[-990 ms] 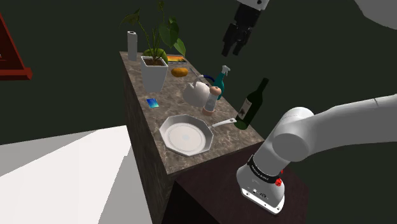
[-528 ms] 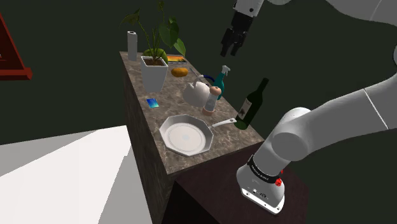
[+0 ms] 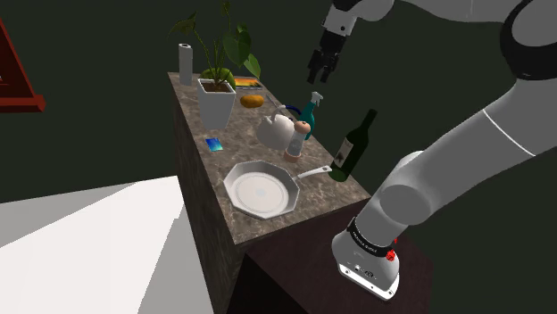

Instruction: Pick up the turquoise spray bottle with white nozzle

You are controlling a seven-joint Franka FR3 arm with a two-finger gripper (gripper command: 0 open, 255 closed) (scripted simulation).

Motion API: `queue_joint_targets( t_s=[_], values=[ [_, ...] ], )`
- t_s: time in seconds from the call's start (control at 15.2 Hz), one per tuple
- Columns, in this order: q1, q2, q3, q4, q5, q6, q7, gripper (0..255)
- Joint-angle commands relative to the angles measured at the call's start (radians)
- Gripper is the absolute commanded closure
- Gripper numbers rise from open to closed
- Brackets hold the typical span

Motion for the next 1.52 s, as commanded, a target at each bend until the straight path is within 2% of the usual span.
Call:
queue_joint_targets(
  t_s=[0.0,0.53,1.12,1.45],
  values=[
    [-0.006,0.072,-0.032,0.044,0.015,0.018,-0.044,0],
    [-0.064,0.387,-0.128,0.271,0.134,0.038,-0.224,0],
    [-0.222,0.759,-0.138,0.633,0.289,-0.033,-0.370,0],
    [-0.220,0.771,-0.132,0.584,0.297,0.028,-0.378,0]
  ],
)
